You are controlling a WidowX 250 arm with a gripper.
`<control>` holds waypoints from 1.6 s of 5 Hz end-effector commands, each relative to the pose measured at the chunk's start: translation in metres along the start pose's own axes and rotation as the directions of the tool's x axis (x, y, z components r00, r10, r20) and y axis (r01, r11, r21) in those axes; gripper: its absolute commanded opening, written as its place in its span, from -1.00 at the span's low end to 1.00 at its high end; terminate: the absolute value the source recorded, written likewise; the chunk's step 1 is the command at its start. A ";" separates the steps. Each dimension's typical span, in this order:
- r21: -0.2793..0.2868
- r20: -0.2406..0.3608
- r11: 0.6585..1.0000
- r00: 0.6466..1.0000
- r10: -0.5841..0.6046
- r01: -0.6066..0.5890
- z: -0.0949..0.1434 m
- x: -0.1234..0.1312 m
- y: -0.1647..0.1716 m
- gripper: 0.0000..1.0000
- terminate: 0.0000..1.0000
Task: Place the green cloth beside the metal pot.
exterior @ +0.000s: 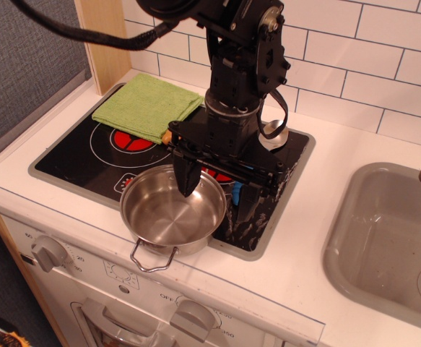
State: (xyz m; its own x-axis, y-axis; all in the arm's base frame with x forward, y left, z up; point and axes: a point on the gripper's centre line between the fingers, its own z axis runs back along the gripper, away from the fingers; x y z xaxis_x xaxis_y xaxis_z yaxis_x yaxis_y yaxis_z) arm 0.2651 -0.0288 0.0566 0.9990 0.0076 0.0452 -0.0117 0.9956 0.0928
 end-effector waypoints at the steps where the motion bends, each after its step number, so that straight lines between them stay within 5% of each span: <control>1: 0.000 0.000 1.000 1.000 0.000 0.000 0.000 0.000 0.000 1.00 -1.00; 4: 0.040 0.045 0.996 0.996 0.072 -0.074 0.036 0.058 0.108 1.00 -1.00; 6: 0.079 0.013 0.990 0.993 0.115 -0.116 -0.004 0.102 0.168 1.00 -1.00; 8: 0.079 0.008 0.987 0.990 0.143 -0.143 -0.018 0.122 0.196 1.00 -1.00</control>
State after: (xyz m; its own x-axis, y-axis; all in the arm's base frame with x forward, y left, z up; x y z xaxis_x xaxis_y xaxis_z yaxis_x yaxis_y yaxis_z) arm 0.3835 0.1613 0.0409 0.9899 0.1414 0.0102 -0.1413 0.9788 0.1483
